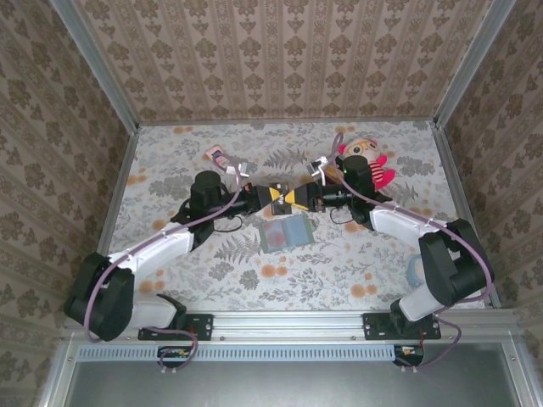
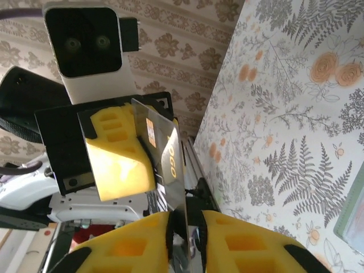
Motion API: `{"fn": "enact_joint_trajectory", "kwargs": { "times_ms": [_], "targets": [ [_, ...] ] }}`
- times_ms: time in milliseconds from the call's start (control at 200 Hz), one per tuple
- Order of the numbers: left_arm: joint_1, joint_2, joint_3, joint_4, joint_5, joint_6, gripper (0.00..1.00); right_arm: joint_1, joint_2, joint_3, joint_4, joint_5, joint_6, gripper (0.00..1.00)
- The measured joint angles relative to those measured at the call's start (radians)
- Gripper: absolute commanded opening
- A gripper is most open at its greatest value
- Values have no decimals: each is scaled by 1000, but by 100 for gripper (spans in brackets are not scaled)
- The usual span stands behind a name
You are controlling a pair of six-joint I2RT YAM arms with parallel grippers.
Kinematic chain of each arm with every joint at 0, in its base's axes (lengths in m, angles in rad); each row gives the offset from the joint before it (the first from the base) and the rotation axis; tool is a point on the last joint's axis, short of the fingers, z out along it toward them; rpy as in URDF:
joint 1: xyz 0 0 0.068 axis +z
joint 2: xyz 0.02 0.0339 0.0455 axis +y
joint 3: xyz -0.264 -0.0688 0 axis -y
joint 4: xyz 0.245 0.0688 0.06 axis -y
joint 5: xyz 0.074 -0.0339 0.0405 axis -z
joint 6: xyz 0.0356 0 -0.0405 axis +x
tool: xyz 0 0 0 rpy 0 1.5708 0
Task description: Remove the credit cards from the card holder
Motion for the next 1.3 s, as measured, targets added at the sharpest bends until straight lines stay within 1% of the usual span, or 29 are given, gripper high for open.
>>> {"fn": "enact_joint_trajectory", "kwargs": {
  "times_ms": [125, 195, 275, 340, 380, 410, 455, 560, 600, 650, 710, 770, 860, 940, 1055, 1175, 1295],
  "targets": [
    [1, 31, -10, 56, 1, -48, 0, 14, 0, -23, 83, 45, 60, 24],
    [1, 39, -10, 84, 1, -73, 0, 14, -1, -40, 127, 68, 95, 22],
    [0, 42, -10, 100, 1, -92, 0, 18, -2, -62, 180, 80, 128, 15],
    [0, 45, -10, 102, 0, -103, 0, 21, -8, -73, 209, 91, 148, 7],
    [0, 47, -10, 103, -3, -106, 2, 21, -12, -74, 215, 98, 157, 3],
    [1, 48, -10, 105, -6, -110, 6, 21, -16, -74, 213, 102, 157, 0],
    [1, 48, -9, 106, -7, -114, 16, 21, -22, -74, 209, 105, 161, 0],
    [0, 47, -8, 60, -26, -115, 43, 24, -48, -73, 157, 129, 122, 0],
    [0, 47, -5, 19, -42, -102, 54, 24, -64, -71, 111, 143, 90, 0],
    [0, 40, 4, -53, -69, -73, 66, 24, -84, -56, 23, 165, 29, 0],
    [0, 26, 17, -151, -116, -35, 74, 21, -102, -19, -101, 202, -59, 0],
    [0, 3, 34, -269, -177, 5, 78, 17, -124, 30, -238, 256, -157, 0],
    [0, -35, 58, -435, -284, 71, 83, 8, -154, 122, -426, 371, -329, 0],
    [2, -71, 74, -560, -368, 125, 91, 3, -176, 185, -545, 476, -473, 0],
    [12, -122, 87, -698, -477, 183, 100, -1, -183, 248, -678, 623, -663, 0],
    [33, -174, 87, -808, -560, 221, 100, -17, -163, 313, -785, 752, -844, 0],
    [59, -212, 84, -872, -606, 246, 100, -52, -102, 408, -847, 822, -994, 0]
  ]
}}
